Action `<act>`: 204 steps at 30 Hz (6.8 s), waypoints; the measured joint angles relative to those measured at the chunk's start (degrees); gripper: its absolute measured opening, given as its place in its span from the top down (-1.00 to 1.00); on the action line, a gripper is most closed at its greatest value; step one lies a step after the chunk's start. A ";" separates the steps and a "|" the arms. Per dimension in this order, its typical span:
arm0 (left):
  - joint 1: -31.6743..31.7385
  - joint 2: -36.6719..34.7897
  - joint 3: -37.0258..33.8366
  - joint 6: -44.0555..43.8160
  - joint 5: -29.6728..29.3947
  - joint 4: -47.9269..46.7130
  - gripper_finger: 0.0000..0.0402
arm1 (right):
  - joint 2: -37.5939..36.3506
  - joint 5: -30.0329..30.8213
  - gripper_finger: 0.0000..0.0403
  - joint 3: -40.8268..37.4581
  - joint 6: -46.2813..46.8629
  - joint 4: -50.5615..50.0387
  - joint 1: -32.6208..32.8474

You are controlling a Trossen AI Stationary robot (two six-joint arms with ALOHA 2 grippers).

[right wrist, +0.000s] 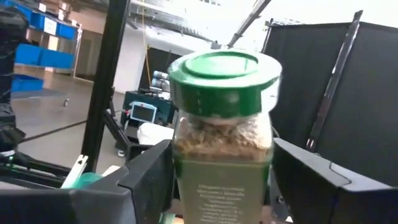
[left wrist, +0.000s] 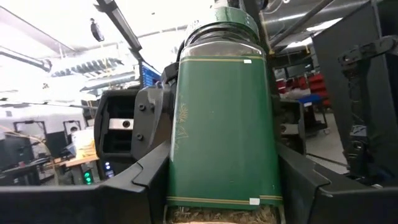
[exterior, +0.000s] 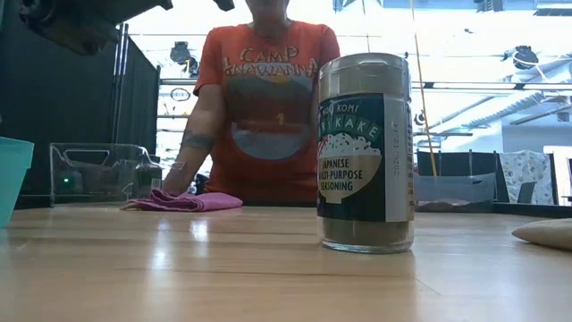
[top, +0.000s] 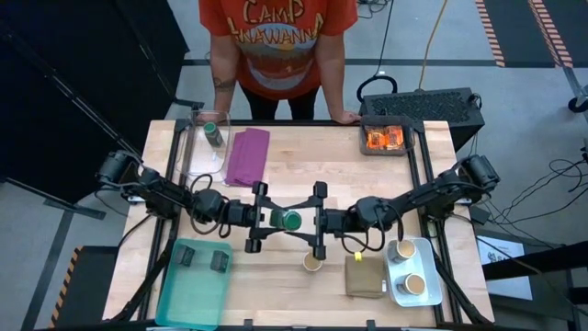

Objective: Sort spices by type
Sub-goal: Put the green seasoning bottle into the transparent bin

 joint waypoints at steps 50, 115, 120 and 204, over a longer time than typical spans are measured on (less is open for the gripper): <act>-0.46 -0.07 13.28 -2.64 -25.40 -29.09 -0.64 | -6.69 36.43 0.16 6.38 7.24 -54.19 3.20; 4.80 -25.50 13.88 -25.24 -58.99 -80.56 -0.05 | -9.53 30.20 -0.52 9.76 25.09 -68.22 -5.15; 9.63 -39.35 13.92 -48.49 -54.13 -111.63 -0.05 | -9.88 21.70 -0.52 9.18 25.31 -67.97 -10.33; 41.24 -23.49 -2.62 -91.20 -46.10 -117.13 -0.25 | -9.81 16.79 -0.52 8.00 24.42 -65.75 -15.28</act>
